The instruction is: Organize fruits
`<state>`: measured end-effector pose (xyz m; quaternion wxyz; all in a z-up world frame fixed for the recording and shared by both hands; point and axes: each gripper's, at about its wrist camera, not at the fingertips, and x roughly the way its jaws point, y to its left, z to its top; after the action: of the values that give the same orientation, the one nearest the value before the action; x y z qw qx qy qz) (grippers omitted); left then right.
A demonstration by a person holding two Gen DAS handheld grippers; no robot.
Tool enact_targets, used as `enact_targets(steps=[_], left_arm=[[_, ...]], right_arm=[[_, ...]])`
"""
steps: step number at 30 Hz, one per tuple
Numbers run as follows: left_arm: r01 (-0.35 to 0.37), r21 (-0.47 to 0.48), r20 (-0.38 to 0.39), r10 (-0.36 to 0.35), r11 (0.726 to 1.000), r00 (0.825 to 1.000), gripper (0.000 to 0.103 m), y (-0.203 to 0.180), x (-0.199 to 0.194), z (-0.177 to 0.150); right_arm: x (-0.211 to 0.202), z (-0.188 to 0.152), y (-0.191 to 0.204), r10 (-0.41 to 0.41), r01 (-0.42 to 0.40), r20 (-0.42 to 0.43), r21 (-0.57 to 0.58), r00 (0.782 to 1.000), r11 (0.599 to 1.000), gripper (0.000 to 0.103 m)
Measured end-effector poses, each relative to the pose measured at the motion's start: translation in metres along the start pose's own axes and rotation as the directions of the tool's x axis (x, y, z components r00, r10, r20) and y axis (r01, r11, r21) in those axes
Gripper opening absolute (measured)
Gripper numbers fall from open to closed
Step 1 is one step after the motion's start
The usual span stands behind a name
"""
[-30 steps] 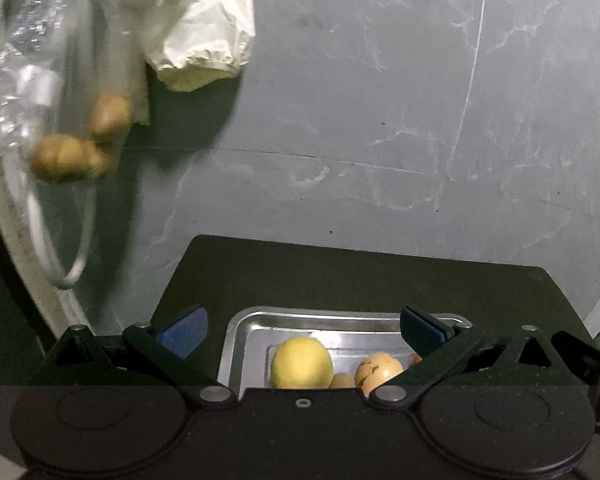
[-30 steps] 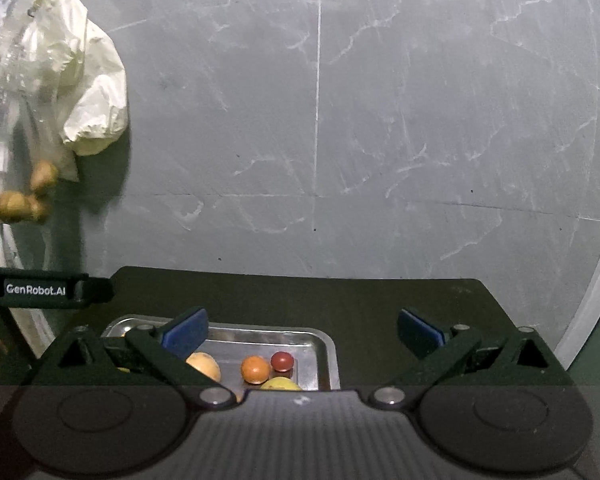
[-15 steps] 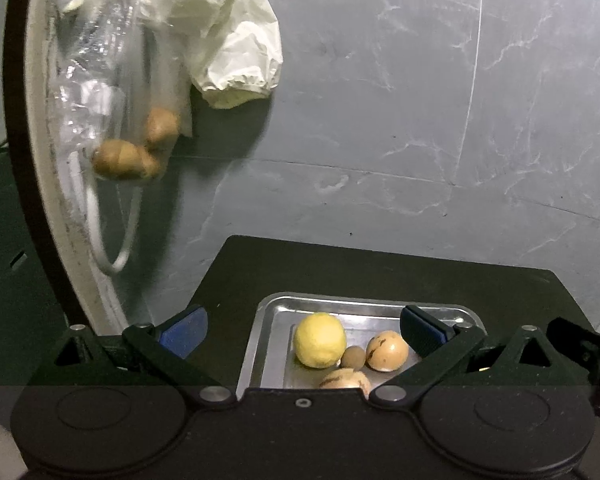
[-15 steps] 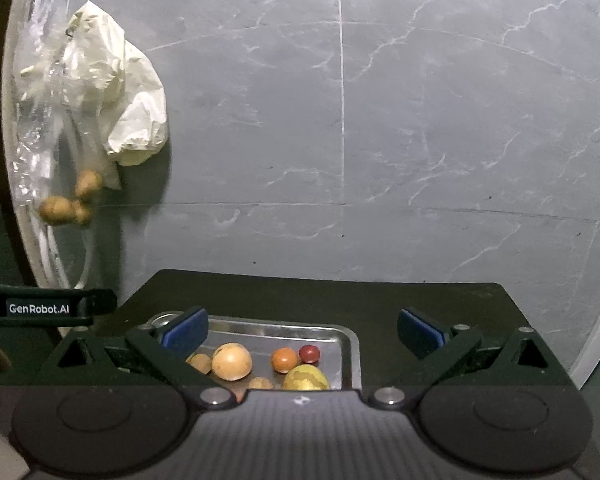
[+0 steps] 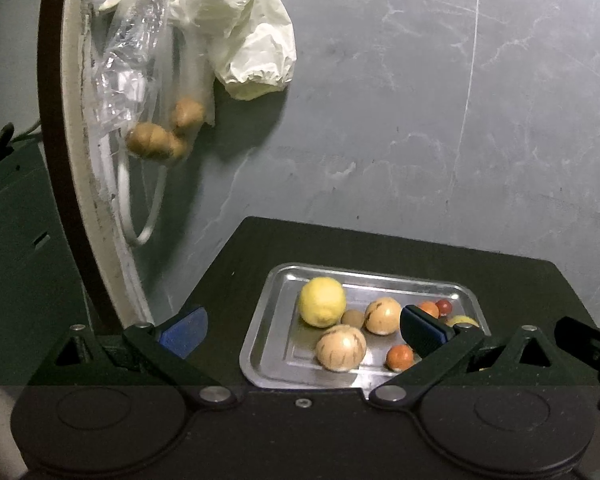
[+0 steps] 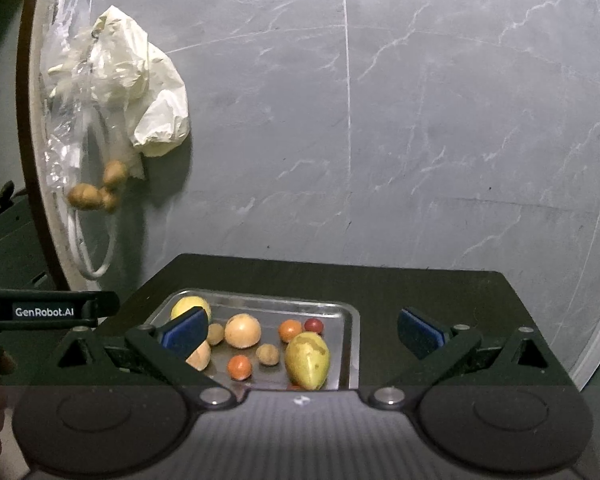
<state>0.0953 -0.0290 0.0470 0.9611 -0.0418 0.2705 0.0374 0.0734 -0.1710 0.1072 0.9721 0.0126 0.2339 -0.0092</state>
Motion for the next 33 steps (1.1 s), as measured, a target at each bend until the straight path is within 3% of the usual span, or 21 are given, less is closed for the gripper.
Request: enact_targets(steps=[12, 33], left_arm=[[-0.05, 0.041, -0.044, 0.052, 0.998, 0.998, 0.102, 0.019, -0.021, -0.019], [-0.013, 0.093, -0.116, 0.024, 0.996, 0.993, 0.102, 0.059, -0.018, -0.032]], right_arm=[[-0.005, -0.022, 0.014, 0.071, -0.07, -0.102, 0.014, 0.992, 0.997, 0.103], [0.0, -0.042, 0.046, 0.023, -0.009, -0.21, 0.068, 0.977, 0.998, 0.103]])
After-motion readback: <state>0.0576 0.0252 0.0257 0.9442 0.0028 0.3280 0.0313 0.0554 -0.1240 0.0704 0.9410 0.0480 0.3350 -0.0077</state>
